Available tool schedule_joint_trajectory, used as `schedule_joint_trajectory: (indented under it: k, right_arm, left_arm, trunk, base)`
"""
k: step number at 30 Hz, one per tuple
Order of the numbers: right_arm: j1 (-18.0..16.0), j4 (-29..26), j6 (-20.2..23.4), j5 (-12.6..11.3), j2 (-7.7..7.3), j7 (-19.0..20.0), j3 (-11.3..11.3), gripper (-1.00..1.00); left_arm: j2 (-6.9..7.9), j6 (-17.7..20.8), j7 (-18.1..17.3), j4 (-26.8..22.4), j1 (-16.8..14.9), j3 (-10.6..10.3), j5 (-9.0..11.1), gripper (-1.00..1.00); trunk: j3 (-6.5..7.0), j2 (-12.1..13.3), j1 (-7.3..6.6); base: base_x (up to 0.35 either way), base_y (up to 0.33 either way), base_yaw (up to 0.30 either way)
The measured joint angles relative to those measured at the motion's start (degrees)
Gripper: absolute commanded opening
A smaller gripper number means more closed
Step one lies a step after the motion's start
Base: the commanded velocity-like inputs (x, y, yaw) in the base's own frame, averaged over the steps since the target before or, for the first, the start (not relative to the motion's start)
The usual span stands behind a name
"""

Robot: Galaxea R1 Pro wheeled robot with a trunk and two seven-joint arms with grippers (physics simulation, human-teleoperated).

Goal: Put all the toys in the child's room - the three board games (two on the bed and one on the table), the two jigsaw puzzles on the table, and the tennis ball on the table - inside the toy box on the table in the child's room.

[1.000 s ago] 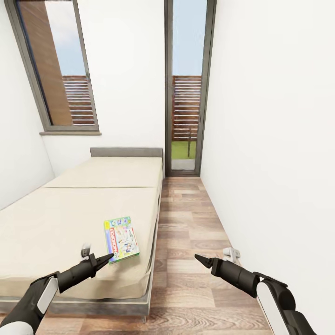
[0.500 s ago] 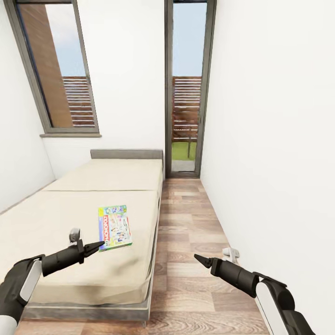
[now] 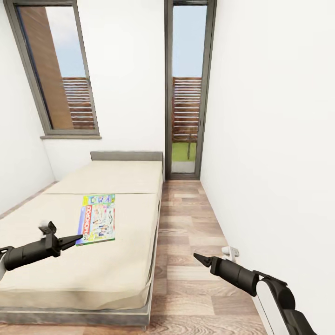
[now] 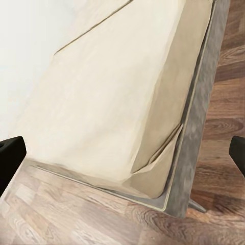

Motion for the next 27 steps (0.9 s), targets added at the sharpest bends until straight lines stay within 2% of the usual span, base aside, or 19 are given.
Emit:
schedule_joint_trajectory:
  k: [4,12,23,27]
  right_arm:
    - [-0.01,-0.02,-0.02,-0.08,-0.02,0.05,-0.33,1.0]
    - [-0.01,-0.06,-0.06,-0.11,0.04,0.03,0.09,1.0]
    - [0.01,0.0,-0.06,-0.11,0.03,0.0,-0.05,1.0]
    - [0.0,-0.02,-0.16,-0.1,-0.11,0.05,-0.19,1.0]
  left_arm:
    - [0.75,0.0,-1.86,0.03,-0.01,-1.34,-0.02,-1.0]
    - [2.51,-0.01,-3.21,0.01,0.01,-1.59,0.05,-1.0]
    - [2.87,-0.01,-3.96,0.1,0.01,-1.66,-0.16,-1.0]
    - [2.91,-0.01,-3.98,0.11,0.0,-1.63,-0.14,-1.0]
  trunk:
    - [0.72,1.6,-0.88]
    - [2.26,4.81,-2.64]
    - [4.32,9.23,-5.04]
    - [5.04,10.83,-5.93]
  base:
    - [0.0,0.0,0.003]
    - [0.0,0.0,0.191]
    - [-0.029,0.0,0.28]
    - [-0.052,0.0,0.155]
